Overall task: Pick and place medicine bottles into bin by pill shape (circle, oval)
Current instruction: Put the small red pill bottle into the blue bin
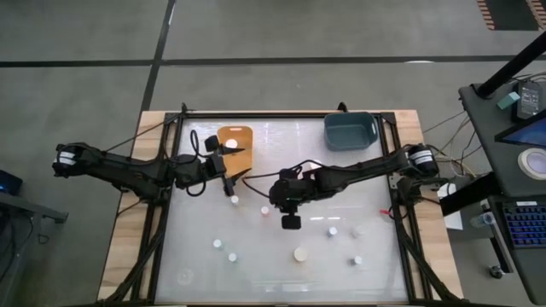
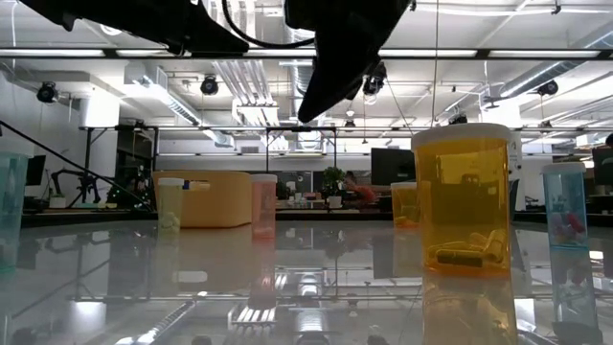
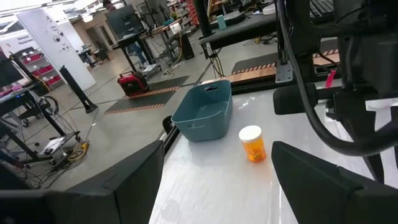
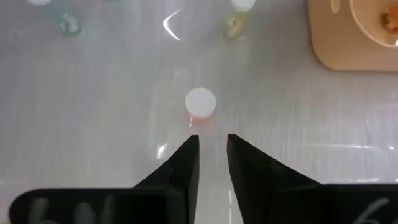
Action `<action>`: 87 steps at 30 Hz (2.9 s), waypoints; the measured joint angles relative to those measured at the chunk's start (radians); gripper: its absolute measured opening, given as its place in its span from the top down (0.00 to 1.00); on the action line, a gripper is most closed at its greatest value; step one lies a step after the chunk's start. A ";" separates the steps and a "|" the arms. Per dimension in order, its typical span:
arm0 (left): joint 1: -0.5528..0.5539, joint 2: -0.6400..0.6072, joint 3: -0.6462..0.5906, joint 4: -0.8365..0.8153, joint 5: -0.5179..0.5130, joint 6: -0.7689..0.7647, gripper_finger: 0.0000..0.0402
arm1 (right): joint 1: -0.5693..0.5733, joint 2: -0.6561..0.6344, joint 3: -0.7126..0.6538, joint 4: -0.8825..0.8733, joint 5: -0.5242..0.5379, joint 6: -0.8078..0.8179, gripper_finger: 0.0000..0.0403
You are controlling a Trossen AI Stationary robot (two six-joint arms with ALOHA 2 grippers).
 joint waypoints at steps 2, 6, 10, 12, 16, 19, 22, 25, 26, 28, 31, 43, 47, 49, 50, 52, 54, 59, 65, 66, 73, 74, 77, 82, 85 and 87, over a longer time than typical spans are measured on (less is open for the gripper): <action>0.000 0.000 0.000 0.001 0.000 0.002 0.30 | 0.000 0.011 0.001 0.025 0.000 0.011 0.75; 0.000 0.000 -0.001 0.003 0.000 0.004 0.30 | 0.000 0.047 0.001 0.068 0.000 0.010 0.65; 0.000 0.000 -0.001 0.004 0.000 0.004 0.30 | 0.000 0.077 0.001 0.117 0.000 0.008 0.53; 0.000 0.000 -0.001 0.005 0.000 0.004 0.30 | 0.000 0.097 0.001 0.130 0.000 -0.002 0.49; 0.000 0.000 -0.001 0.007 0.000 0.004 0.30 | 0.000 0.128 0.001 0.161 0.000 -0.002 0.44; 0.000 0.000 -0.001 0.009 0.000 0.004 0.30 | 0.000 0.152 0.001 0.174 0.004 -0.002 0.43; 0.000 0.000 -0.001 0.008 0.000 0.004 0.30 | 0.000 0.171 0.001 0.184 0.008 -0.002 0.43; 0.000 0.000 -0.001 0.007 0.000 0.004 0.30 | 0.000 0.187 0.001 0.210 0.008 -0.002 0.43; 0.000 0.000 -0.001 0.008 0.000 0.004 0.30 | 0.000 0.191 0.001 0.219 0.008 -0.002 0.43; 0.000 0.000 -0.001 0.004 0.000 0.005 0.30 | 0.000 0.203 0.001 0.220 0.008 -0.002 0.43; 0.000 0.000 -0.001 0.004 0.000 0.005 0.30 | 0.000 0.206 0.000 0.225 0.008 -0.002 0.43; 0.000 0.000 -0.002 0.007 0.000 0.006 0.30 | 0.000 0.204 0.000 0.242 0.008 -0.014 0.55; 0.000 0.000 -0.002 0.007 0.000 0.006 0.30 | 0.000 0.204 0.000 0.243 0.008 -0.015 0.61; 0.000 0.000 -0.002 0.007 0.000 0.006 0.30 | 0.000 0.204 0.000 0.242 0.008 -0.016 0.63; 0.000 0.000 -0.002 0.007 0.000 0.006 0.30 | 0.000 0.204 0.000 0.242 0.008 -0.016 0.65; 0.000 0.000 -0.002 0.007 0.000 0.006 0.30 | 0.000 0.204 0.000 0.243 0.008 -0.016 0.68; 0.000 0.000 -0.002 0.007 0.000 0.006 0.30 | 0.000 0.204 0.000 0.243 0.008 -0.016 0.70; 0.000 0.000 -0.002 0.007 0.000 0.006 0.30 | 0.000 0.204 0.000 0.243 0.009 -0.016 0.72; 0.000 0.000 -0.002 0.007 0.000 0.006 0.30 | 0.000 0.201 0.000 0.241 0.008 -0.010 0.71; 0.000 0.000 -0.002 0.007 0.000 0.006 0.30 | 0.000 0.198 0.000 0.241 0.008 -0.009 0.71; 0.000 0.000 -0.002 0.007 0.000 0.006 0.30 | -0.029 0.135 0.000 0.213 0.009 0.026 0.71; 0.000 0.000 -0.002 0.007 0.000 0.006 0.30 | -0.039 0.122 0.000 0.200 0.009 0.034 0.71; 0.000 0.000 -0.002 0.007 -0.001 0.005 0.30 | -0.072 0.080 0.000 0.156 0.009 0.050 0.71; 0.000 0.000 -0.002 0.009 -0.001 0.005 0.30 | -0.140 0.011 0.000 0.086 0.033 0.077 0.71; 0.000 0.000 -0.001 0.010 -0.001 0.005 0.30 | -0.181 -0.033 0.000 0.047 0.093 0.117 0.71; 0.000 0.000 -0.001 0.012 -0.002 0.005 0.30 | -0.210 -0.065 0.000 0.010 0.142 0.145 0.71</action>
